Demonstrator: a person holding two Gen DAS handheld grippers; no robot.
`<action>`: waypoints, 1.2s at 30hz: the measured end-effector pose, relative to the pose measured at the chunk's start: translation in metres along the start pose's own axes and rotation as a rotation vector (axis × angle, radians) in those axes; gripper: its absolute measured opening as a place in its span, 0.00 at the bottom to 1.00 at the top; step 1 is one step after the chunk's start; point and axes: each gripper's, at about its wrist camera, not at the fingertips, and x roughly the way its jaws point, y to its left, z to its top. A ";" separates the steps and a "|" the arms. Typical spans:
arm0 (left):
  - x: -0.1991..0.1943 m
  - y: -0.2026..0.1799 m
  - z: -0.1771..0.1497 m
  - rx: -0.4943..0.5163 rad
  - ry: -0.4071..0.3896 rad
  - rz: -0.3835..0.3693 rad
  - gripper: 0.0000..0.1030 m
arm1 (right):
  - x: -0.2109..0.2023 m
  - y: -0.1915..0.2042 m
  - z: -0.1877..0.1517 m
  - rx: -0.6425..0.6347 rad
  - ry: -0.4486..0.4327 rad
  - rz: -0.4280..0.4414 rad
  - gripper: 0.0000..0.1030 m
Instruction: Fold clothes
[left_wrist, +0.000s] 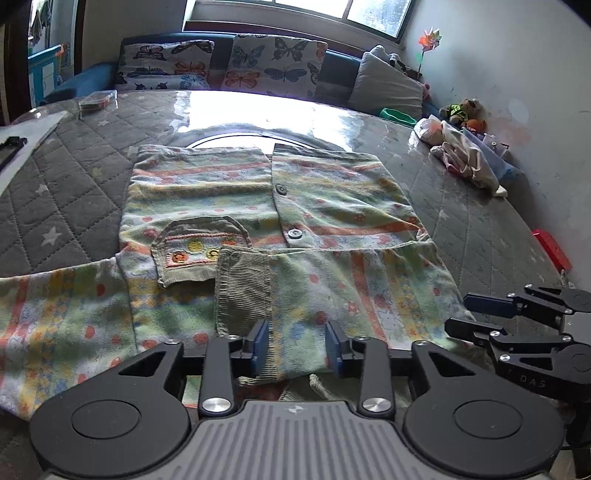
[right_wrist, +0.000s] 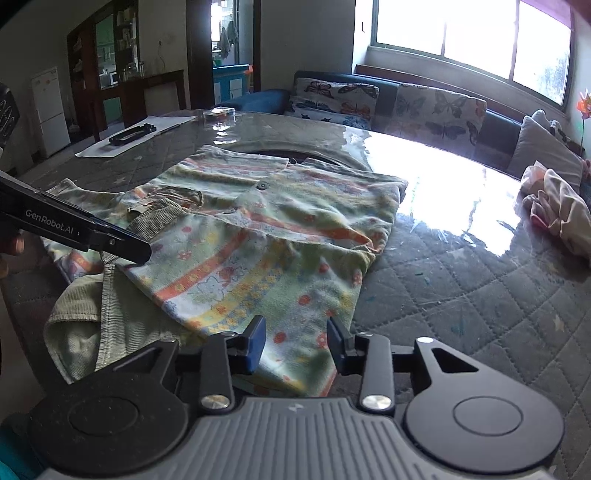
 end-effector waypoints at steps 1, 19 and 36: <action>0.000 0.001 0.000 -0.003 0.002 0.001 0.39 | 0.001 0.001 0.000 0.001 0.002 0.001 0.38; -0.030 0.052 -0.013 -0.120 -0.033 0.136 0.58 | 0.014 0.040 0.035 -0.087 -0.016 0.045 0.67; -0.096 0.185 -0.047 -0.490 -0.256 0.521 0.43 | 0.044 0.082 0.051 -0.149 0.006 0.092 0.78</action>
